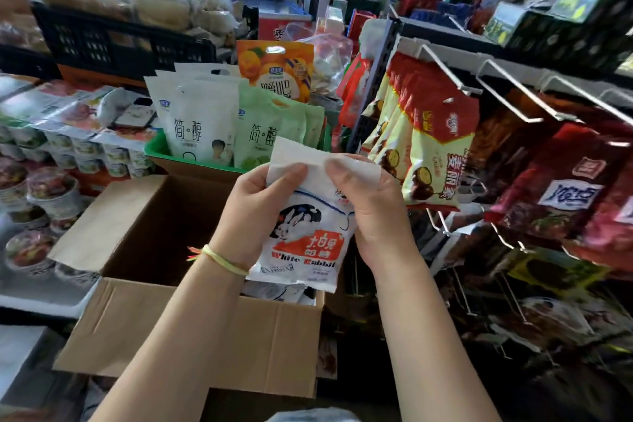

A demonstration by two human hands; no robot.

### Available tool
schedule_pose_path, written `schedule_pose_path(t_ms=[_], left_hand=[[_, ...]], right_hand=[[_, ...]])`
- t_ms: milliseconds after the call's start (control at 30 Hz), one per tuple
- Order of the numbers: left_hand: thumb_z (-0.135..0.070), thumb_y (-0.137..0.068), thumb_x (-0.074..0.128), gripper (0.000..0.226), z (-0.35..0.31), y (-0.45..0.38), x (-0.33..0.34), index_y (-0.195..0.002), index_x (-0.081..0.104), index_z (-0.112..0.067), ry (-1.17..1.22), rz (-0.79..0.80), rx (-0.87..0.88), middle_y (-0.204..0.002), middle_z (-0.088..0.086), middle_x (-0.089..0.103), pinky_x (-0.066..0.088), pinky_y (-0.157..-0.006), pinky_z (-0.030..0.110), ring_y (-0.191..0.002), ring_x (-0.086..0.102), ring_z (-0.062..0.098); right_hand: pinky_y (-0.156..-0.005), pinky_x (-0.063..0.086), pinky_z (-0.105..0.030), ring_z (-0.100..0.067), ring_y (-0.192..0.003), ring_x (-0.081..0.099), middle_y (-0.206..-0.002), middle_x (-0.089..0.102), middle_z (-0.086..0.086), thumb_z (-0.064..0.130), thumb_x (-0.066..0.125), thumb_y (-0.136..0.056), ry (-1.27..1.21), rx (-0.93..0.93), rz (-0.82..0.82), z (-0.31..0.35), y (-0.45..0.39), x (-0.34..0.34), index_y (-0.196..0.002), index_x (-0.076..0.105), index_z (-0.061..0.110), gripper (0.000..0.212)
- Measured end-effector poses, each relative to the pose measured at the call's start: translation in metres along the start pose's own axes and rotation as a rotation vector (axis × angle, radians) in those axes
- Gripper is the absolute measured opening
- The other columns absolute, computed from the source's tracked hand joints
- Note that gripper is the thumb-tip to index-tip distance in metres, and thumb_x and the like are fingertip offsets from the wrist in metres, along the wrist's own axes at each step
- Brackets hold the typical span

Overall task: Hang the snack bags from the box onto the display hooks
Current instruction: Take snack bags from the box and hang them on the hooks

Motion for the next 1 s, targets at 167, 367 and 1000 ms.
schedule_pose_path(t_ms=[167, 367, 1000], left_hand=[[-0.026, -0.082, 0.071, 0.016, 0.006, 0.0, 0.033, -0.091, 0.072, -0.012, 0.079, 0.161, -0.061, -0.092, 0.019, 0.073, 0.06, -0.073, 0.044, -0.079, 0.072, 0.034], [-0.025, -0.083, 0.067, 0.013, 0.018, -0.002, 0.098, -0.09, 0.071, -0.014, 0.051, 0.266, -0.066, -0.093, 0.019, 0.074, 0.06, -0.074, 0.045, -0.081, 0.072, 0.035], [-0.022, -0.093, 0.065, 0.015, 0.046, -0.013, 0.234, -0.098, 0.069, -0.008, -0.077, 0.137, -0.015, -0.095, 0.022, 0.073, 0.059, -0.077, 0.051, -0.082, 0.071, 0.039]], right_hand=[[-0.081, 0.057, -0.045, -0.033, -0.088, 0.069, -0.099, 0.071, -0.019, 0.023, 0.065, -0.091, -0.063, 0.126, 0.048, 0.017, 0.013, -0.032, -0.117, 0.064, -0.004, 0.038], [-0.073, 0.06, -0.037, -0.026, -0.083, 0.072, -0.094, 0.075, -0.013, 0.022, 0.062, -0.094, -0.026, 0.094, -0.028, 0.048, 0.027, -0.095, -0.106, 0.072, 0.005, 0.023], [-0.07, 0.057, -0.042, -0.034, -0.075, 0.068, -0.087, 0.071, -0.02, 0.017, 0.07, -0.089, 0.093, 0.028, -0.057, 0.092, 0.009, -0.218, -0.096, 0.067, 0.002, 0.018]])
Point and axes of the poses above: each hand's wrist, its own y-axis away from the middle knuckle, its own x-axis out of the palm, z = x × y, the point moved 4 cm from there along -y, towards the middle knuckle
